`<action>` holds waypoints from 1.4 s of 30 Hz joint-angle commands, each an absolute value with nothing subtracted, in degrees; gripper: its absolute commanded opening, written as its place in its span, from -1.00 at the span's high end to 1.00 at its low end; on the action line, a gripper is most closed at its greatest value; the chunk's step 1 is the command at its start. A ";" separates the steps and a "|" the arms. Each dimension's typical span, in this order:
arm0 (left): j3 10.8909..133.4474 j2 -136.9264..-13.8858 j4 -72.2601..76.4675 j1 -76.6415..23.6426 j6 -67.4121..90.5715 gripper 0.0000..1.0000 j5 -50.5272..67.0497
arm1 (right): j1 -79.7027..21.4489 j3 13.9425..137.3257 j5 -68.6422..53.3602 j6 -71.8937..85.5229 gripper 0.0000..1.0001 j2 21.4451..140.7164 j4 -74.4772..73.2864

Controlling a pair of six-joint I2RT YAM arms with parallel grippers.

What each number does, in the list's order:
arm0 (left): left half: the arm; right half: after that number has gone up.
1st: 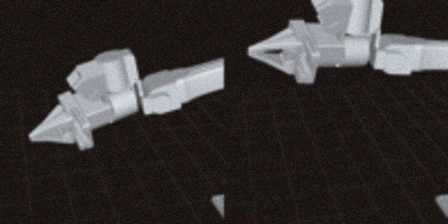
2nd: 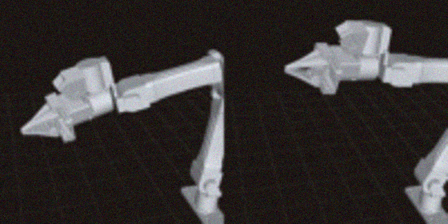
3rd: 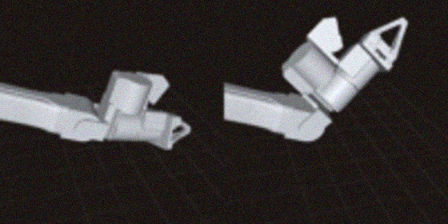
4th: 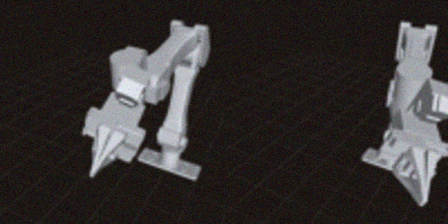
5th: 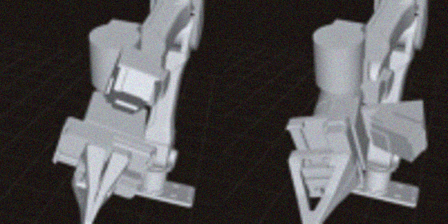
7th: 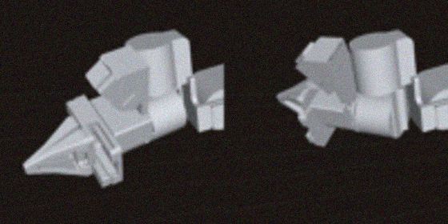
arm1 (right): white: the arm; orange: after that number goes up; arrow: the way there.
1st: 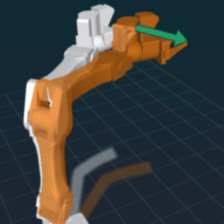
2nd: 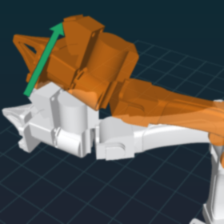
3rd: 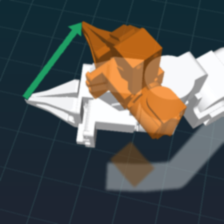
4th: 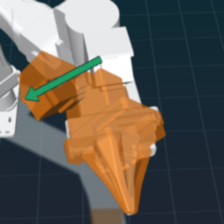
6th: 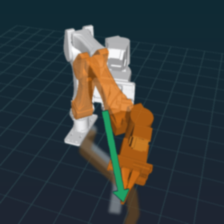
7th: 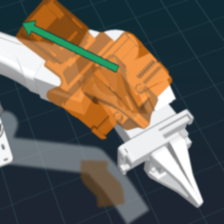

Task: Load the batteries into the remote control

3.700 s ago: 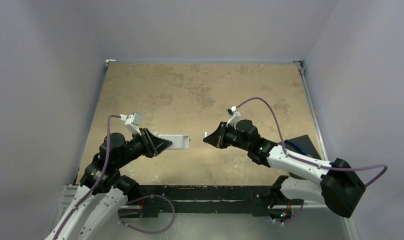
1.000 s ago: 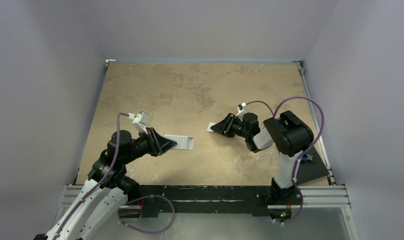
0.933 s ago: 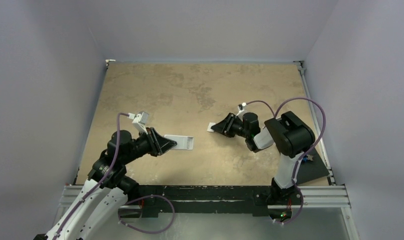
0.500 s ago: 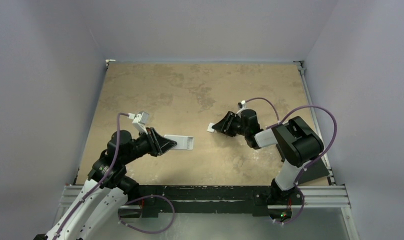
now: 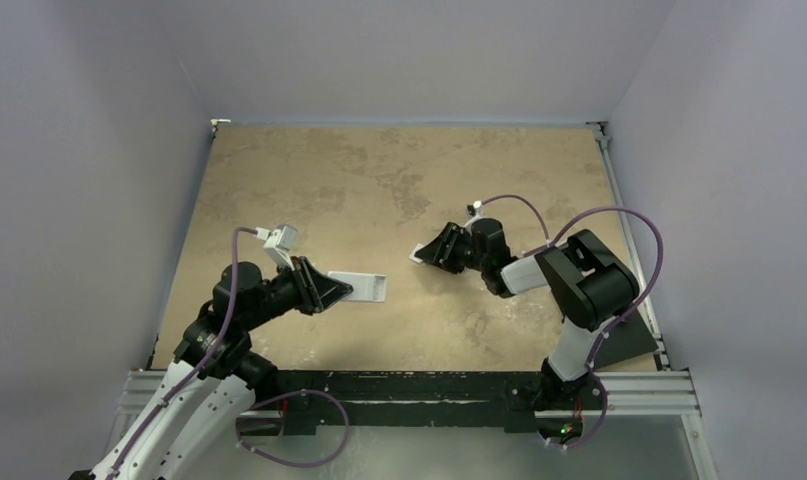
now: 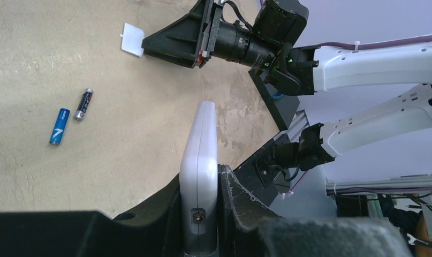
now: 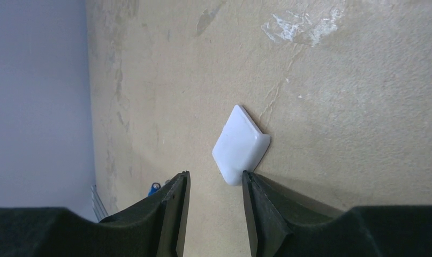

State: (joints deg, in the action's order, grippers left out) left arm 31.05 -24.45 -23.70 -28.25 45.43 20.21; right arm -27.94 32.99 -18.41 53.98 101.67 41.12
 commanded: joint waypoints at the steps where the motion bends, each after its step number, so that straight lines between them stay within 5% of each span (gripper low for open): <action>1: 33.27 -23.82 -22.97 -28.12 45.11 1.00 21.03 | -28.92 34.85 -15.38 55.57 0.03 104.29 40.42; 13: 33.46 -23.87 -24.54 -28.12 45.34 1.00 20.46 | -29.79 38.83 -13.68 55.29 0.02 104.45 37.55; 42: 15.47 -18.22 -14.24 -28.12 63.63 1.00 24.65 | -30.29 41.94 -14.64 28.28 -0.18 68.90 -2.09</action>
State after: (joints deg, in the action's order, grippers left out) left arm 18.63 -18.31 -22.13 -28.25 58.43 23.00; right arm -29.74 39.94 -14.59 32.05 72.99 3.22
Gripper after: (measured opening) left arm 0.208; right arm 0.582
